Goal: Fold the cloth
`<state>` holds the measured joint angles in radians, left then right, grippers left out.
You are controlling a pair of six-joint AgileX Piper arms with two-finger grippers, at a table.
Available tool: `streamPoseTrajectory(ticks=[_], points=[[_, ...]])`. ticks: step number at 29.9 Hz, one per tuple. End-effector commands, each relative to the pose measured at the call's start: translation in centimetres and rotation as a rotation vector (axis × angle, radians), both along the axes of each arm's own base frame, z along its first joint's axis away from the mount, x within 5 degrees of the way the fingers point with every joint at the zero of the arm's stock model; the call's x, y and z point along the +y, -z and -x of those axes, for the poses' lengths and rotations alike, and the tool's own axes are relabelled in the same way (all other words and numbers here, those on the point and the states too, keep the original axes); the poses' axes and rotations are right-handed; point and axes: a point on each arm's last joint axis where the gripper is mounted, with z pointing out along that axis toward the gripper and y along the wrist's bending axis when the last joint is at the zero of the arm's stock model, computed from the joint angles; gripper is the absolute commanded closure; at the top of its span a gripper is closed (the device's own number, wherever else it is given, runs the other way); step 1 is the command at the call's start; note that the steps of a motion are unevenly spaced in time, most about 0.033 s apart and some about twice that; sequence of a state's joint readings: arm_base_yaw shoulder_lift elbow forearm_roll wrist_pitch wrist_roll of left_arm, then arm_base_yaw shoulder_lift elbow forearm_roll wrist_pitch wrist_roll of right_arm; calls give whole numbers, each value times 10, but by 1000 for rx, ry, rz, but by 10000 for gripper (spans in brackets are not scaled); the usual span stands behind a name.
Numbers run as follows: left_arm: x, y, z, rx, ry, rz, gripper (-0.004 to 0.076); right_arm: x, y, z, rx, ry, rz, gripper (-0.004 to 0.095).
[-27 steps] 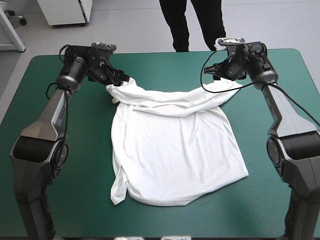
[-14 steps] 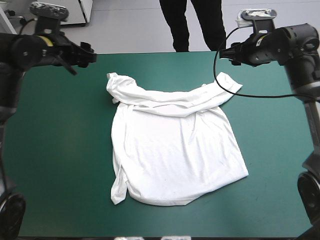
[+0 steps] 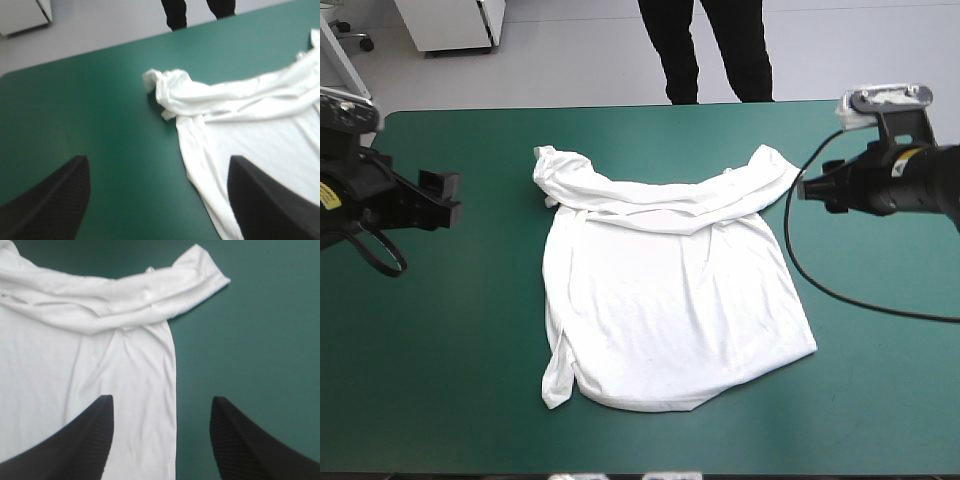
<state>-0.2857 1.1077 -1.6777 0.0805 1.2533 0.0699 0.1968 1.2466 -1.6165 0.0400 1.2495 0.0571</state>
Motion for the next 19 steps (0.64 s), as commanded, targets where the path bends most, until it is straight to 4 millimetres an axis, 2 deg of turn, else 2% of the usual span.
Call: streamPoseTrajectory(ticks=[1,5,8,12,19], points=[[-6,20,3,96,14,-1,178,-8,7,28,-16,4,22,376],[-12,46,-4,199,6,12,178,-14,23,42,16,16,55,376],[-16,74,-9,309,-18,37,178,-17,30,47,31,33,80,376],[-27,111,-12,440,-10,77,178,-18,32,47,29,42,83,376],[-50,170,-15,547,-10,88,178,-17,30,44,-15,64,50,376]])
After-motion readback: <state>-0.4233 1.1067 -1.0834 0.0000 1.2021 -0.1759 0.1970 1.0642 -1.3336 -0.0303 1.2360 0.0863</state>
